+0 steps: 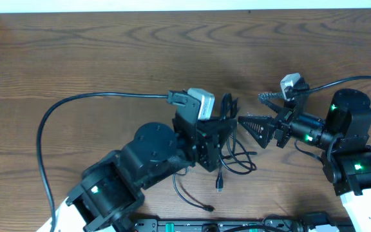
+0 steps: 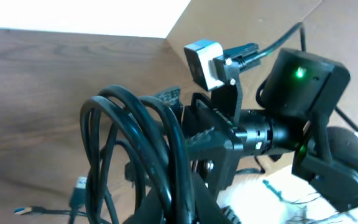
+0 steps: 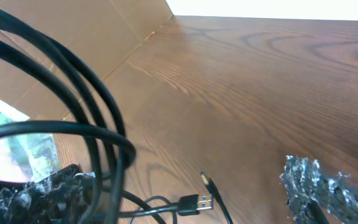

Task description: Untangle cables

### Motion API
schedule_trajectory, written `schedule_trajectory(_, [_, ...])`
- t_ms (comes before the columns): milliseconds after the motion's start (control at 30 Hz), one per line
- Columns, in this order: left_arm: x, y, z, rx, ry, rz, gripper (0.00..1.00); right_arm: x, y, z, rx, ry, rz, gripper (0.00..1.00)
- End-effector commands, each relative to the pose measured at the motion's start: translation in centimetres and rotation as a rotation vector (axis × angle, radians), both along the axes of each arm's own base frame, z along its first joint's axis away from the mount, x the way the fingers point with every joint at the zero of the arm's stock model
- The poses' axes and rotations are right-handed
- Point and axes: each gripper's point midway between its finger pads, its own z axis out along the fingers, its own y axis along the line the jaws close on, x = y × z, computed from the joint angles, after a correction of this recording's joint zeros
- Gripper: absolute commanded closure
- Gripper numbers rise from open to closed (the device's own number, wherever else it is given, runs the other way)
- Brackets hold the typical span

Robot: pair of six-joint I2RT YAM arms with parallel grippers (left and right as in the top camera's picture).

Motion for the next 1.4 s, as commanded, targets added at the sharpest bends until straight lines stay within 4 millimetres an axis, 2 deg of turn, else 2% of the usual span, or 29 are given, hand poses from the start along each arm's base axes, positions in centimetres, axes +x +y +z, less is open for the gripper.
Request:
schedule_trajectory(0, [0.1,-0.8,0.4,-0.057,0.076,0.002,0.93,0.2,-0.1,0.0,-0.007,-0.004,-0.016,0.01])
schedule_trajectory(200, [-0.6,-2.2,0.1,-0.077,0.121,-0.072,0.93,2.1,-1.9,-0.9,-0.048,0.036,-0.179,0.01])
schedule_trajectory(433, [-1.9,-3.1,0.9,-0.109,0.123,-0.164,0.92,3.1,-3.0,-1.4,-0.061,0.067,-0.278,0.01])
schedule_trajectory(667, [-3.2,-3.5,0.7,-0.109,0.148,-0.241,0.93,4.2,-4.7,-1.8,-0.056,0.114,-0.416,0.01])
schedule_trajectory(833, [-3.6,-3.5,0.5,-0.103,0.161,-0.259,0.93,4.6,-5.3,-2.0,-0.073,0.111,-0.455,0.01])
schedule_trajectory(967, [-3.8,-3.4,-0.2,-0.082,0.182,-0.26,0.93,5.0,-6.6,-2.7,-0.076,0.154,-0.549,0.01])
schedule_trajectory(1133, [-3.8,-3.3,-0.3,-0.076,0.185,-0.258,0.93,4.6,-5.9,-2.7,-0.059,0.173,-0.511,0.01])
schedule_trajectory(1367, [-3.0,-3.1,-0.3,-0.071,0.167,-0.216,0.93,1.8,-3.6,-4.1,-0.116,0.19,-0.291,0.01])
